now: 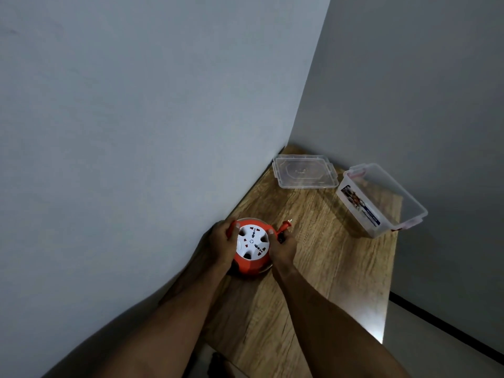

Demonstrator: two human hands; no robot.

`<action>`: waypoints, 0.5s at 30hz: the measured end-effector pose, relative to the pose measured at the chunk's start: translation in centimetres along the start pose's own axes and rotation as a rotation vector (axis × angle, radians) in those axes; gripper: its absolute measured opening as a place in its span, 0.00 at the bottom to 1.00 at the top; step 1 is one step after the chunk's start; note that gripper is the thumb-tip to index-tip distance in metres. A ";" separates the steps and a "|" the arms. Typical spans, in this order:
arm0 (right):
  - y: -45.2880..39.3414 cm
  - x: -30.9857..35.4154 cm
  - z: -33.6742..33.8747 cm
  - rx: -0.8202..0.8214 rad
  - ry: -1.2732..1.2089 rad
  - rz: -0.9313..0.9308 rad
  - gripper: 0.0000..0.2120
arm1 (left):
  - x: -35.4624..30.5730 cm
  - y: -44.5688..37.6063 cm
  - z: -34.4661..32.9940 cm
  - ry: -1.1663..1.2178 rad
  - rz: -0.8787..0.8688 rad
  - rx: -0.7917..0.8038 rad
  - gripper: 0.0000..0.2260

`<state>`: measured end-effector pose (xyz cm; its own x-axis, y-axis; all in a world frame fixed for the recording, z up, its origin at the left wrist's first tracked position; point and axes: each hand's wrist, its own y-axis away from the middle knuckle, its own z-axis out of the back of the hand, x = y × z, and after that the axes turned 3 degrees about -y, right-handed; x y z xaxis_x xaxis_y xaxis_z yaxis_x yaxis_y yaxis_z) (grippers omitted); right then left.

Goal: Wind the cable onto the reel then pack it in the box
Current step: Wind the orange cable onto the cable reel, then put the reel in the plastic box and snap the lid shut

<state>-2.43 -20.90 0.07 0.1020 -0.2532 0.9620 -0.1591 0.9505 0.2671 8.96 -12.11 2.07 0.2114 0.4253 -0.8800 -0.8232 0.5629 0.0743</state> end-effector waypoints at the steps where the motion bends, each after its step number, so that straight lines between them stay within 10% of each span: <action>1: 0.1 -0.1 0.0 -0.002 0.008 -0.001 0.08 | 0.0 0.0 0.0 -0.003 -0.001 -0.007 0.14; 15: -0.6 -0.8 0.1 0.013 0.148 0.000 0.03 | 1.1 -0.2 -1.1 -0.013 0.044 -0.005 0.13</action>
<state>-2.47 -21.33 -0.83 0.2452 -0.2226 0.9436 -0.1722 0.9478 0.2683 8.80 -12.56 0.53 0.1819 0.4589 -0.8697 -0.8347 0.5396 0.1102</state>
